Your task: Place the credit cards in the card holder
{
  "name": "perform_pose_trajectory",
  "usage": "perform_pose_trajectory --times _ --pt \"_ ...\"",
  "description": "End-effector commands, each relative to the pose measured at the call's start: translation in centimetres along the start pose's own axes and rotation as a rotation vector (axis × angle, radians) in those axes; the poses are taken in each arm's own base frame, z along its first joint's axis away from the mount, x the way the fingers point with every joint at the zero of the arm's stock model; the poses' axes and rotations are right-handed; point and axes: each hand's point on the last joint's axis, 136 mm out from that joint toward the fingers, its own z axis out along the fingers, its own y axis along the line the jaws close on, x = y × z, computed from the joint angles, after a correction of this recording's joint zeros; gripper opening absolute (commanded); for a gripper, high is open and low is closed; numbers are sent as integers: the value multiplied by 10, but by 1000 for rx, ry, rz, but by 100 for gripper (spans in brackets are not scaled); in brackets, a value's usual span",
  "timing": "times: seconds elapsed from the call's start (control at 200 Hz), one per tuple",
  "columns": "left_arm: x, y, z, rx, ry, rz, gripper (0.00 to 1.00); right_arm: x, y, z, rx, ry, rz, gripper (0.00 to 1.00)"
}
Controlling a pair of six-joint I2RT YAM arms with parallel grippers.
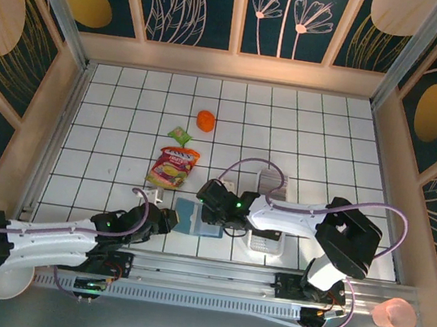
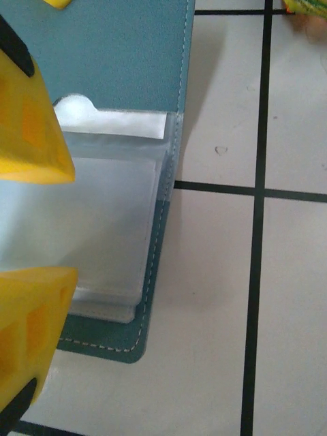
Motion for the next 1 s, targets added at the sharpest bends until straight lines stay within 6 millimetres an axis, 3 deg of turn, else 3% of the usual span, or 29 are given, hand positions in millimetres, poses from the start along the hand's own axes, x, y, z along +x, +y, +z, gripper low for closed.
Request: perform_pose_trajectory --times 0.0,0.51,0.996 --pt "6 6 2 -12 27 2 7 -1 -6 2 50 -9 6 37" --pt "11 2 2 24 45 -8 5 8 4 13 32 32 -14 37" --pt "15 7 4 23 56 -20 2 7 43 12 -146 48 25 44"
